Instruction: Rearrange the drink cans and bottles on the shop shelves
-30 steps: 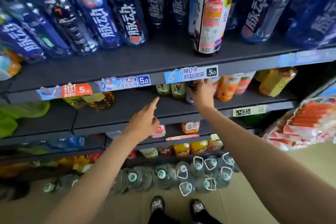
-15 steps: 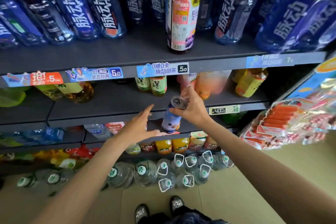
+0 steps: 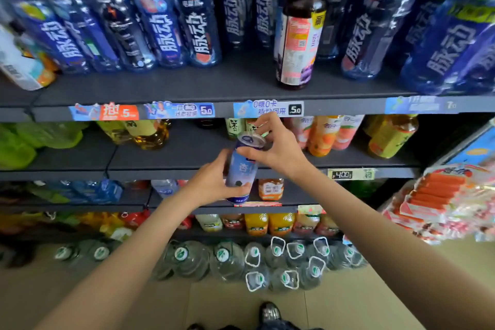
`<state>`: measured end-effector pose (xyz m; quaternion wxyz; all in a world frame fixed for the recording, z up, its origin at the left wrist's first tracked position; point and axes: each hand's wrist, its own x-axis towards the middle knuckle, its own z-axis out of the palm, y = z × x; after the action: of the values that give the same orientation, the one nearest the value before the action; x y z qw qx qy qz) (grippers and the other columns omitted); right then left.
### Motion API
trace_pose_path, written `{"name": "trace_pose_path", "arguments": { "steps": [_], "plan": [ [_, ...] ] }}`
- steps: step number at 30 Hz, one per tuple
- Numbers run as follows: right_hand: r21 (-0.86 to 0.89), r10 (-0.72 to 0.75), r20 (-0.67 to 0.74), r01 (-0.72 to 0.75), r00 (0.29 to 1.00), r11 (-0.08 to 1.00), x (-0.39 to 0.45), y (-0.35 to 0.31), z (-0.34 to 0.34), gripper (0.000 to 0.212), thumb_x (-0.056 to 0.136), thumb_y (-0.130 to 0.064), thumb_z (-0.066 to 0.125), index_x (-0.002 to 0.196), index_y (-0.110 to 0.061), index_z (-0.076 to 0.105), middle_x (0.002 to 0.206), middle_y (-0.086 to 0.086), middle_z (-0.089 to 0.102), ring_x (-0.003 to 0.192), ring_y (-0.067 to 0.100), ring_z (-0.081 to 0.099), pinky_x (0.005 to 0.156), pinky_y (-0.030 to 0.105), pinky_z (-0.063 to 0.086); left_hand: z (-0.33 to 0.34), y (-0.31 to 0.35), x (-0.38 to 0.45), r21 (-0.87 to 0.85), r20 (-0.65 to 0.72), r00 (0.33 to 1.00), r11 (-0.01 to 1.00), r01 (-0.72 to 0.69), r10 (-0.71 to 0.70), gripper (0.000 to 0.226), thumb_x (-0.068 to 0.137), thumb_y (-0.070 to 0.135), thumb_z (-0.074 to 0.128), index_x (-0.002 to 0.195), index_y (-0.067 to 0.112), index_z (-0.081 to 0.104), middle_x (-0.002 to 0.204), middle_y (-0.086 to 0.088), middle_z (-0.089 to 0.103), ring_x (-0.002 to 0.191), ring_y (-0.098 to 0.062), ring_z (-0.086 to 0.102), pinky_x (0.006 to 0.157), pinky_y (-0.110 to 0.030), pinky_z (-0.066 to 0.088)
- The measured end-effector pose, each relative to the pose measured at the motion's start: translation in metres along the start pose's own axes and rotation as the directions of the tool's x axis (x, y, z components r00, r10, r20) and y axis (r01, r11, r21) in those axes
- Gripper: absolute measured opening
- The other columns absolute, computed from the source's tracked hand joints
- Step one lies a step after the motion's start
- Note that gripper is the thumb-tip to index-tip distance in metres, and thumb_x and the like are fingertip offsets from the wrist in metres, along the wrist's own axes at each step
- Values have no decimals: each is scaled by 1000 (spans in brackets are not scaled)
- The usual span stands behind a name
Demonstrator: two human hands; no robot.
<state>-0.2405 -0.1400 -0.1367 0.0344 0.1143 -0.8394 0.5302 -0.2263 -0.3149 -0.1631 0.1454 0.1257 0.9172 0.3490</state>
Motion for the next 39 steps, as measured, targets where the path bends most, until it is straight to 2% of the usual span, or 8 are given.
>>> {"name": "trace_pose_path", "arguments": {
  "steps": [12,16,21,24,27,30,33,39],
  "plan": [
    [-9,-99,307,106,947,994,48,-107,206,58,71,-34,80,109,-11,43,81,-4,56,73,8,52,60,13,36,-155,-162,-142,-17,-244,947,977,210,-208,78,73,35,77,132,22,28,119,3,53,109,-16,55,83,-29,44],
    [102,-184,339,159,923,982,64,-183,310,56,66,-32,83,102,-20,41,84,-1,57,74,7,53,70,17,42,-225,-228,-209,-104,-395,888,971,213,-237,85,62,45,81,127,25,30,120,-2,57,109,-19,57,91,-38,46],
    [384,-194,331,56,923,922,73,-288,439,37,82,-12,70,110,-11,46,91,-2,51,76,2,50,66,8,42,-324,-293,-284,-239,-575,773,959,154,-268,81,58,32,87,118,26,33,95,5,61,87,-14,60,76,-18,47],
    [401,-250,334,103,909,910,88,-336,504,42,80,-17,72,111,-14,45,99,1,56,86,11,54,80,28,49,-389,-325,-320,-193,-662,713,972,137,-232,73,65,37,82,120,24,36,100,3,58,91,-16,57,77,-27,46],
    [393,-270,371,113,889,913,109,-383,558,47,76,-15,75,110,-12,43,90,0,57,78,18,56,62,28,50,-446,-364,-349,-153,-706,678,979,135,-204,71,71,35,78,126,22,34,115,1,54,104,-17,54,86,-35,46],
    [362,-411,328,288,851,886,134,-429,613,54,69,-18,82,105,-21,41,92,5,61,76,21,60,64,42,49,-494,-413,-367,-107,-715,680,986,128,-166,72,77,37,73,134,22,31,124,8,50,113,-10,51,93,-31,46],
    [327,-593,257,508,763,797,167,-481,674,63,65,-22,84,105,-32,37,106,-1,56,92,14,61,74,30,51,-548,-470,-382,25,-730,670,975,222,-134,59,87,28,63,136,20,31,121,11,48,108,-7,50,88,-24,42],
    [527,-603,46,493,797,692,247,-577,792,63,68,-15,83,111,-27,38,104,-11,53,100,14,61,85,29,53,-682,-580,-440,52,-808,554,913,404,-199,48,92,20,56,134,15,35,113,6,46,110,-14,51,84,-25,42]
  ]
}}
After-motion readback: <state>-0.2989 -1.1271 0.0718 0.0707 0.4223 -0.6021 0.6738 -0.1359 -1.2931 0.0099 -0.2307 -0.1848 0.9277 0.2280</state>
